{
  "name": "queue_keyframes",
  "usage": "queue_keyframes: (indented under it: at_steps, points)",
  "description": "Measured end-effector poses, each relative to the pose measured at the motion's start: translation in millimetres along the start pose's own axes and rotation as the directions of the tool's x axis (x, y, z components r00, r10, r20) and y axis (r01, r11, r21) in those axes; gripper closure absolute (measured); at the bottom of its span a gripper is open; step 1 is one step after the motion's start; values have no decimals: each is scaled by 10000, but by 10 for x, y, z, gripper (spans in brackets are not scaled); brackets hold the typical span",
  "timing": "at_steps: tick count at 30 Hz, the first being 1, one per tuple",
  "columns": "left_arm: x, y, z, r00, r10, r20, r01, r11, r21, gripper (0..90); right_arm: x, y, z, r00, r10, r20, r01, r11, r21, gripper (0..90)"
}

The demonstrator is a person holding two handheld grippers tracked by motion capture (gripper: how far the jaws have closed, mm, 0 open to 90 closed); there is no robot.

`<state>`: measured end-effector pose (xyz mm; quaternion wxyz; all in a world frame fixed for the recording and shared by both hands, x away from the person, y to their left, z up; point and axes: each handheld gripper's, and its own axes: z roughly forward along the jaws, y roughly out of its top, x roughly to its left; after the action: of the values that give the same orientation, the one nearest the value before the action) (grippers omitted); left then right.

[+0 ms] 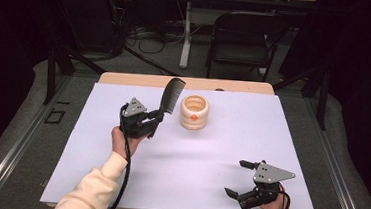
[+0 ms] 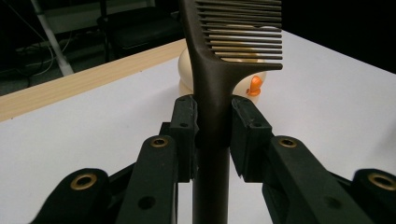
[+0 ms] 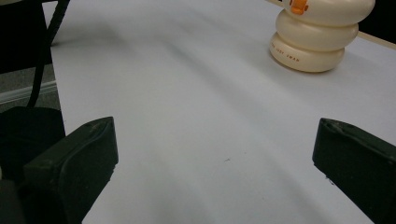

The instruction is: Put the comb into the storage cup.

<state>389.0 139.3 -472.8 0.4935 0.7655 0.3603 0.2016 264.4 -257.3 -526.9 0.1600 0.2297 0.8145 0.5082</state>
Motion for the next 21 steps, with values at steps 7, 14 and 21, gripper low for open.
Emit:
queue_keyframes:
  at_steps: [7, 14, 21]
  points:
    - [-15, 59, 65, 9999, 95, 51, -95, 9999, -107, 727, -4, 0, 2, 10000, 71, 8, -71, 10000, 24, 0]
    - [-12, 118, 100, 10000, 79, 17, -79, 9997, -239, 727, -6, -2, 0, 10000, 66, 2, -66, 10000, 32, 0]
    - [-3, 159, 147, 9999, 112, 33, -111, 9996, -266, 727, -9, -5, -1, 10000, 88, 3, -88, 10000, 27, 0]
